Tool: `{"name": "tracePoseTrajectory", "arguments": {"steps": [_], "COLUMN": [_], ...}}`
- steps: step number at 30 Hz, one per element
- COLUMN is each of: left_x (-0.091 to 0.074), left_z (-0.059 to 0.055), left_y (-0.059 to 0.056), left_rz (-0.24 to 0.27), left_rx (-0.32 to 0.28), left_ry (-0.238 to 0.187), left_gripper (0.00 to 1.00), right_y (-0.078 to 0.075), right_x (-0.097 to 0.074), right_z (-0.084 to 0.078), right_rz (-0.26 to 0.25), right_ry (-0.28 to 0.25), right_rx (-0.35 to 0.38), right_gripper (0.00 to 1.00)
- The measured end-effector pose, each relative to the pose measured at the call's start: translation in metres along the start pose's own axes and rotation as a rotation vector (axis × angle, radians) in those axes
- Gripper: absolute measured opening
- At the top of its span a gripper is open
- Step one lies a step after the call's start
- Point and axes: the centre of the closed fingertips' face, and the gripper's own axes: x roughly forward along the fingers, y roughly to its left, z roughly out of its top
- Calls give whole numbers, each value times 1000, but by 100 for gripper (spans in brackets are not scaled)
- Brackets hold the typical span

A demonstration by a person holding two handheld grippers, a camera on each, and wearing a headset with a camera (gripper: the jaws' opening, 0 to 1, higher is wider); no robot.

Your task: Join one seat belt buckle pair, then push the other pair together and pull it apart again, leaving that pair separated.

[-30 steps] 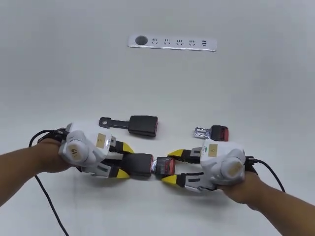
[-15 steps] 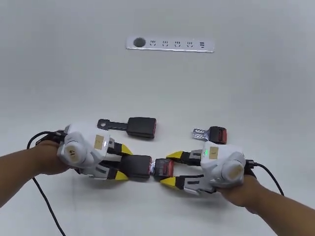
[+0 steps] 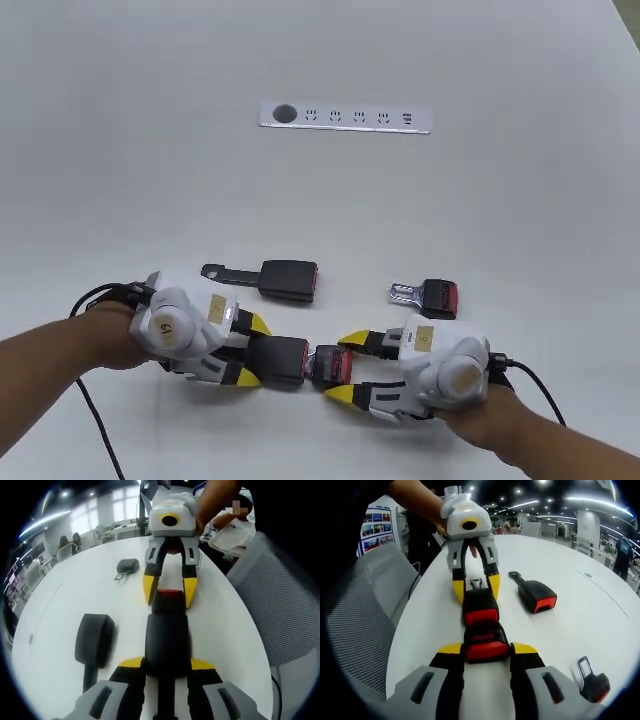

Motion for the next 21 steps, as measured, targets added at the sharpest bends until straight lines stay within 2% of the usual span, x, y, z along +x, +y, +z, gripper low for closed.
{"name": "tracePoseTrajectory", "arguments": {"steps": [2,3,4,5,6,7,8,10,12,15,17,19,20,21], "left_x": [1,0,0,-1,-3,-6,-10,-19,-26,-37,-45,-53,-58,-60], "left_z": [0,1,5,5,3,3,7,17,17,19,19,25,29,27], "left_y": [-1,-1,1,1,-2,-4,-4,-4,0,4,10,23,28,31], "left_rz": [7,20,41,60,54,56,70,98,132,144,159,195,204,207], "left_rx": [10,34,71,86,61,45,43,7,0,-21,-31,-80,-89,-83], "left_ry": [23,34,40,42,43,43,32,-12,-19,-37,-45,-91,-88,-79], "left_gripper": [34,35,37,40,44,49,52,58,62,69,70,72,74,73], "right_y": [7,7,2,0,-3,-6,-11,-15,-20,-24,-27,-32,-36,-42], "right_x": [0,-1,-3,-7,-10,-15,-24,-37,-47,-57,-62,-67,-71,-76], "right_z": [2,1,2,10,18,25,31,30,27,22,18,17,17,17], "right_rz": [16,13,-21,-29,-36,-46,-74,-93,-108,-116,-122,-129,-140,-150], "right_ry": [10,22,18,-25,-64,-104,-130,-125,-125,-133,-115,-115,-119,-124], "right_rx": [18,45,90,162,202,208,180,162,172,184,169,171,172,182], "right_gripper": [40,43,46,53,59,64,64,63,64,65,66,68,68,69]}}
